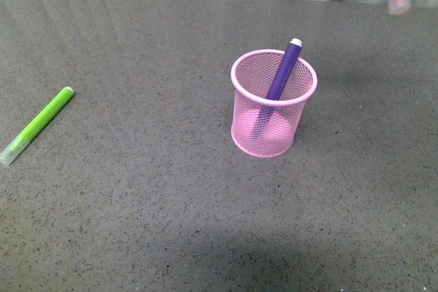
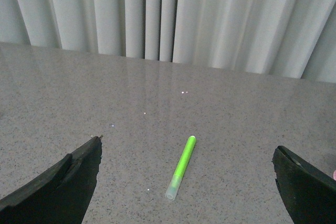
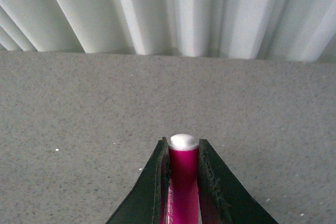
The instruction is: Insert purple and pink pens into pink cup
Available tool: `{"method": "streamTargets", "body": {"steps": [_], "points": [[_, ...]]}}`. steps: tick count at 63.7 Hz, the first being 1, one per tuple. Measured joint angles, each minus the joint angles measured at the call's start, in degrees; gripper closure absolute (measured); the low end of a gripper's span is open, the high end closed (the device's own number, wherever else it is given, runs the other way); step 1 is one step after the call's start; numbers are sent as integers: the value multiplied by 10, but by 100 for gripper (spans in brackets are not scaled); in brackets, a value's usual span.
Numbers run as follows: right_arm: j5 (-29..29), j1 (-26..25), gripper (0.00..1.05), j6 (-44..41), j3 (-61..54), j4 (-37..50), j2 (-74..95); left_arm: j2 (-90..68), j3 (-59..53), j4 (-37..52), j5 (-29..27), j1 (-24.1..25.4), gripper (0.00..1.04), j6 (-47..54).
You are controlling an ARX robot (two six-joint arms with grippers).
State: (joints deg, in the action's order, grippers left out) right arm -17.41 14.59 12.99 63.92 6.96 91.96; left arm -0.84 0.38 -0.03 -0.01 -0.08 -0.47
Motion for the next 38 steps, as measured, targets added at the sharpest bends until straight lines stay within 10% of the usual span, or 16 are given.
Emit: {"method": "streamTargets", "body": {"steps": [38], "points": [[-111, 70, 96, 227, -73, 118, 39, 0, 0, 0, 0, 0, 8, 0]]}}
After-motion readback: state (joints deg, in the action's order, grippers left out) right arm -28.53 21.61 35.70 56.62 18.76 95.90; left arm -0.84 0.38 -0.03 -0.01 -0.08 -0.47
